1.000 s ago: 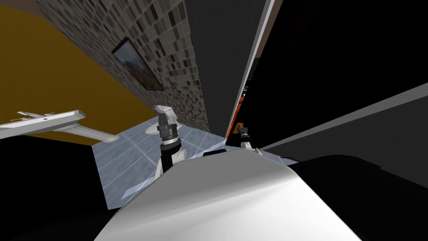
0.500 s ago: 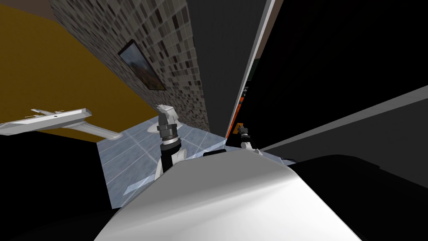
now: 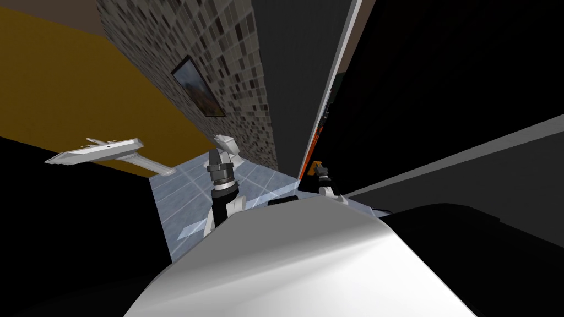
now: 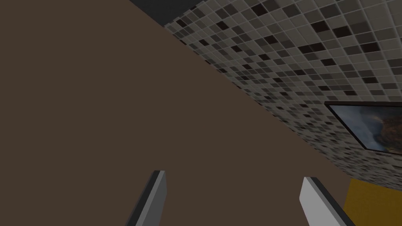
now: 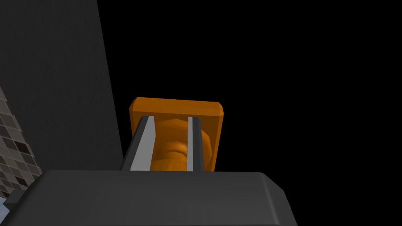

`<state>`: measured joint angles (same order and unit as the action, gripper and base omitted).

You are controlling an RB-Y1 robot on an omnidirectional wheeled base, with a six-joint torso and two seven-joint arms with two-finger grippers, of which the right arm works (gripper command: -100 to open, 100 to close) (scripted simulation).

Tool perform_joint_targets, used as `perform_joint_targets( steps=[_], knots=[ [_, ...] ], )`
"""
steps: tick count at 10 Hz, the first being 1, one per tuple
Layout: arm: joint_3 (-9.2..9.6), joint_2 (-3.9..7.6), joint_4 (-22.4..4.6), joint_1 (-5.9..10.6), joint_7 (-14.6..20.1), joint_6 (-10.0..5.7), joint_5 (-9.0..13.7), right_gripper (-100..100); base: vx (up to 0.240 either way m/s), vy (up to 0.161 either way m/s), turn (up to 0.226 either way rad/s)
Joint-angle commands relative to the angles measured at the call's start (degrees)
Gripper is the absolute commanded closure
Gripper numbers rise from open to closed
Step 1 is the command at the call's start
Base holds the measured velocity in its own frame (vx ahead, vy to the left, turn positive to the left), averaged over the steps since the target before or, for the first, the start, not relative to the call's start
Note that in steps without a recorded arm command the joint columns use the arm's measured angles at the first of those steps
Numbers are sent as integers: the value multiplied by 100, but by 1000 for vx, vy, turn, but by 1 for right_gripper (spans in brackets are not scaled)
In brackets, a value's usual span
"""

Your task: Pull the door open

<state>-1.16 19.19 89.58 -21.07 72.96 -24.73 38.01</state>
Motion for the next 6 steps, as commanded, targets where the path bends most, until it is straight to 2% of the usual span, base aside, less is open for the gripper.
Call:
perform_joint_targets(
  steps=[1, 6],
  knots=[
    [147, 78, -41, -141, 120, 32, 12, 100, -235, -28, 168],
    [355, 415, -81, -315, 427, -86, 44, 100, -240, -43, 147]
  ],
)
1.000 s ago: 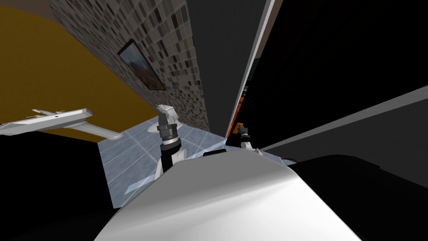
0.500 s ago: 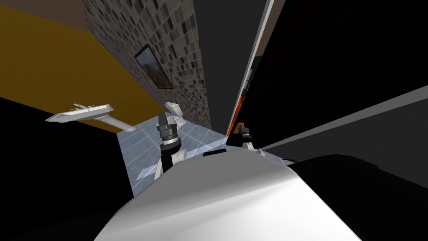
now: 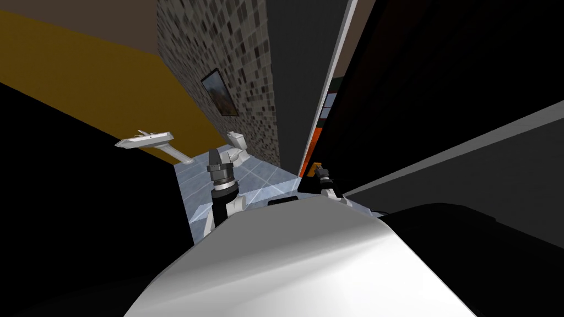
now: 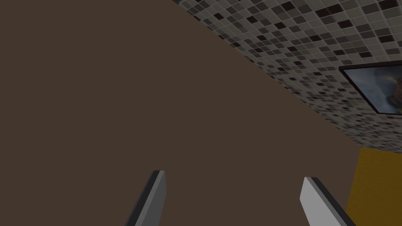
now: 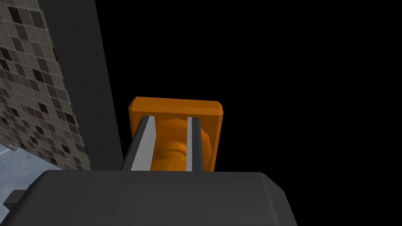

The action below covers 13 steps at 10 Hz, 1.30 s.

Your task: Pull the door open

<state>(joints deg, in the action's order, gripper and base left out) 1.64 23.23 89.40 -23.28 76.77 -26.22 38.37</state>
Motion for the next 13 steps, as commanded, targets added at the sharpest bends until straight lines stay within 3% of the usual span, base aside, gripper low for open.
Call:
perform_joint_targets(
  steps=[1, 2, 3, 9, 10, 11, 12, 13],
  knots=[
    [0, 0, 0, 0, 0, 0, 0, 100, -108, -13, 24],
    [79, 94, 7, -41, 99, -52, -17, 100, -172, -12, 140],
    [54, 65, 52, -74, 61, -55, -15, -100, -231, 10, 17],
    [168, 69, 84, -294, 102, -36, -28, -100, -163, 67, -49],
    [131, 94, 59, -235, 108, -76, -28, -100, -77, 10, -14],
    [163, -16, -102, -151, 51, -178, -65, -100, 40, -79, 39],
    [144, 33, -22, -204, 82, -122, -47, -100, 23, -50, 24],
    [144, 33, -22, -204, 82, -122, -47, 100, -8, 3, -42]
  ],
)
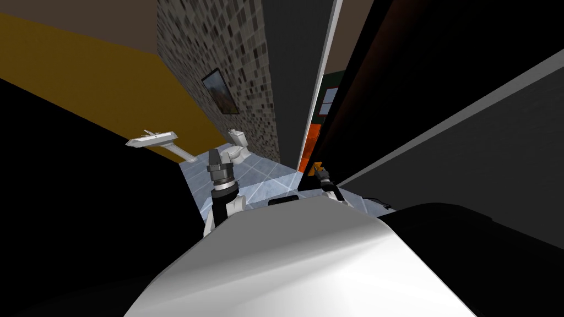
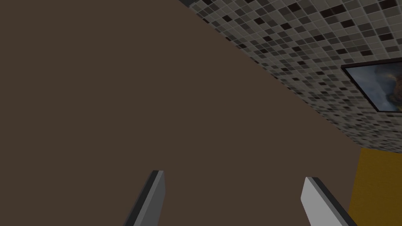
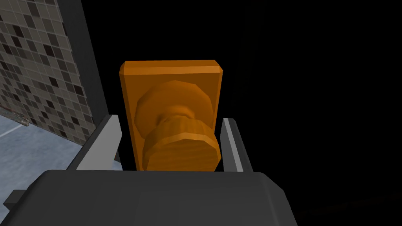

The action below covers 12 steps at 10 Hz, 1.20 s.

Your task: Pull the door open

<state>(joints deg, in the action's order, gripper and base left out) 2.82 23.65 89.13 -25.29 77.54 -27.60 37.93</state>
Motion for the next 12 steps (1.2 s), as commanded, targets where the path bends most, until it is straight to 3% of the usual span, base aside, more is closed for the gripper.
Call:
perform_joint_targets(
  steps=[1, 5, 6, 12],
  knots=[
    [26, -9, 5, -4, 5, 16, -3, 100, -4, -3, -40],
    [26, -9, 5, -4, 5, 16, -3, 100, -1, 1, 4],
    [35, 107, -9, -6, 85, -48, -6, 100, -108, -74, 113],
    [329, 512, -63, -47, 442, -219, -60, 100, -194, -91, 183]
  ],
)
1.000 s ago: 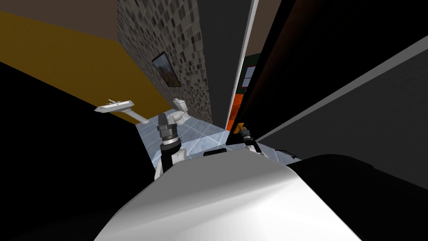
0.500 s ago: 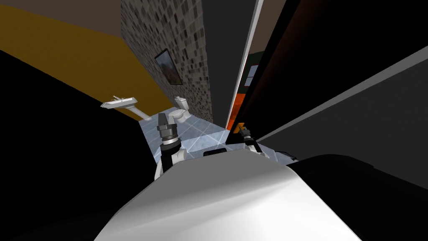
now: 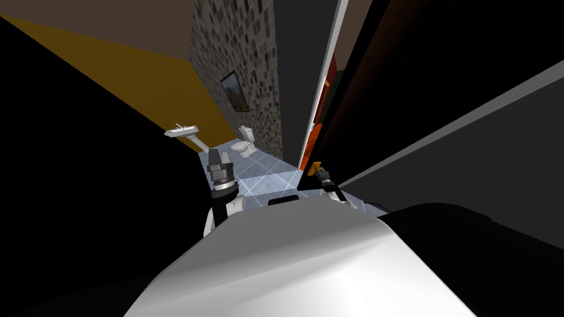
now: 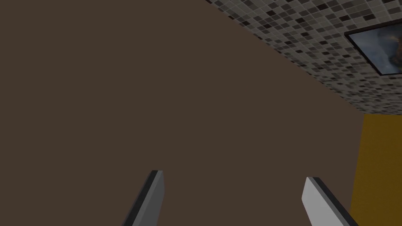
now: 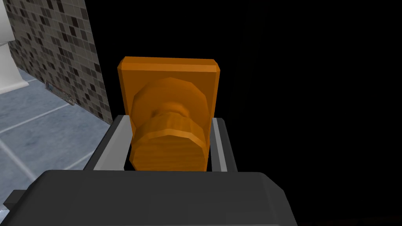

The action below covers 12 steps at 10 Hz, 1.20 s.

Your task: Pull the door open

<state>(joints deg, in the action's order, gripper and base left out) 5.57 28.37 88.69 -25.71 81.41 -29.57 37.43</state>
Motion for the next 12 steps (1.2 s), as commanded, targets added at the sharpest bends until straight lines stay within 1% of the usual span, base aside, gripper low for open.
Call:
perform_joint_targets(
  steps=[1, 3, 6, 7, 8, 9, 10, 12],
  knots=[
    [116, 125, -30, -14, 130, -58, -21, 100, -194, -102, 209],
    [232, 284, -52, -30, 270, -125, -43, 100, -223, -111, 225],
    [380, 488, -79, -51, 450, -211, -70, 100, -179, -80, 163],
    [408, 527, -84, -55, 484, -227, -75, 100, -183, -49, 113],
    [371, 506, -63, -40, 455, -228, -69, 100, -77, -17, 28],
    [431, 585, -78, -75, 537, -295, -96, 100, -132, -28, 129],
    [444, 606, -82, -84, 557, -313, -102, 100, -186, -56, 128],
    [502, 703, -100, -123, 651, -402, -130, 100, -191, -62, 131]
  ],
)
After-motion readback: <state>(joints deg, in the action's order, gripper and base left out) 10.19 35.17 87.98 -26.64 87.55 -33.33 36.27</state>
